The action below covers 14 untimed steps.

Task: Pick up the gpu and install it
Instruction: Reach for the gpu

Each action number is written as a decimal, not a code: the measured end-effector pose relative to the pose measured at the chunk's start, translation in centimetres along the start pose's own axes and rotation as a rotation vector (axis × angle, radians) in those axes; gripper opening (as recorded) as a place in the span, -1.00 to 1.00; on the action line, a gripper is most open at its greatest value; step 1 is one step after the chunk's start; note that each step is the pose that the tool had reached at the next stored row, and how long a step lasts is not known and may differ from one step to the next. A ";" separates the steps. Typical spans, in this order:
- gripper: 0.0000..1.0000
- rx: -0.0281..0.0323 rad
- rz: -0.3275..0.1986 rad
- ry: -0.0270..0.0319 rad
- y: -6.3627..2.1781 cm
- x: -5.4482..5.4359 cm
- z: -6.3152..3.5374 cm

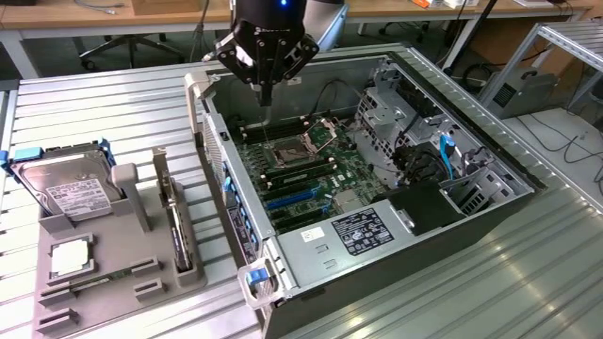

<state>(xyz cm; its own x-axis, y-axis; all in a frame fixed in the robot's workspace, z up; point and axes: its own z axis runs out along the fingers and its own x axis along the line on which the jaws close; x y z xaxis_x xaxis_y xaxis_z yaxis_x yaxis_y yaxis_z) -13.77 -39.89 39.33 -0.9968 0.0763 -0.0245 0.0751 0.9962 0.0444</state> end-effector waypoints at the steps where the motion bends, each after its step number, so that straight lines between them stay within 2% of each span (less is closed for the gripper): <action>1: -0.79 0.0001 0.000 0.0001 -0.01 0.1 -0.01; 14: -0.79 0.0000 0.000 0.0000 -0.13 1.7 -0.05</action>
<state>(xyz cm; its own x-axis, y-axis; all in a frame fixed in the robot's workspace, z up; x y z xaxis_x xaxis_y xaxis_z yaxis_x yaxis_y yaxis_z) -15.50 -39.89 39.33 -0.9968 0.0763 -0.0245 0.0751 0.9962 0.0444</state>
